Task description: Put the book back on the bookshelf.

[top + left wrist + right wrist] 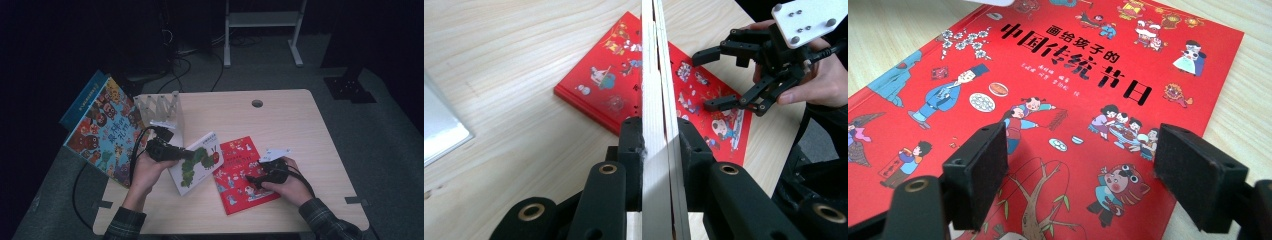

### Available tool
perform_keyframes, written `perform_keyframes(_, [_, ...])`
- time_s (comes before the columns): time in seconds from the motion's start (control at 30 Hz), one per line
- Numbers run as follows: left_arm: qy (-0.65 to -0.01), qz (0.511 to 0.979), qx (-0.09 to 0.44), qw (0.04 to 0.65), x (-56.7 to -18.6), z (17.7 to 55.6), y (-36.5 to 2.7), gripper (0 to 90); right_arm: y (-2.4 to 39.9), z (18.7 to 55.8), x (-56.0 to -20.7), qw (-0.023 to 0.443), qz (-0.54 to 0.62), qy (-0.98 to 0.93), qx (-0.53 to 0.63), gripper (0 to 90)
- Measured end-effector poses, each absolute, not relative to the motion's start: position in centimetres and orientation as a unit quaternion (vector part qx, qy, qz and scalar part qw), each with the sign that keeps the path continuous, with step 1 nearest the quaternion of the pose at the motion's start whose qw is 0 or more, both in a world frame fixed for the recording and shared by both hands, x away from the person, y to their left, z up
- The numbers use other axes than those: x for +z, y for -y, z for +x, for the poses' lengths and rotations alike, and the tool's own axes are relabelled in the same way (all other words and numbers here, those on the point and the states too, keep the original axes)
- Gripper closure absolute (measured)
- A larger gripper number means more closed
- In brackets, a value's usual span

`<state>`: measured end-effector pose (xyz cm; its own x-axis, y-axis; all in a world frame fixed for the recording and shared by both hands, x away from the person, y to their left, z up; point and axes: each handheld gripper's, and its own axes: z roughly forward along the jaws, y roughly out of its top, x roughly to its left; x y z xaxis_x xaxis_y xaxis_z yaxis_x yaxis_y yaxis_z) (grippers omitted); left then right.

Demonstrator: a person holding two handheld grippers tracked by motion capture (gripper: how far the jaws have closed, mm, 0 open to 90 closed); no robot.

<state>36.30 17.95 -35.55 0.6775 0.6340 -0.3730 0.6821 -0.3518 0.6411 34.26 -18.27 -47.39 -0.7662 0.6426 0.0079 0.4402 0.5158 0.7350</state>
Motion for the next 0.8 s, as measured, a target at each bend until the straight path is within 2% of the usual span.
perform_keyframes(0.8, [-0.442, 0.802, 0.004, 0.403, -34.6, 36.2, -22.5, 76.4, 18.2, 34.3, -47.4, 0.134, 0.315, -0.86, 0.379, 19.9])
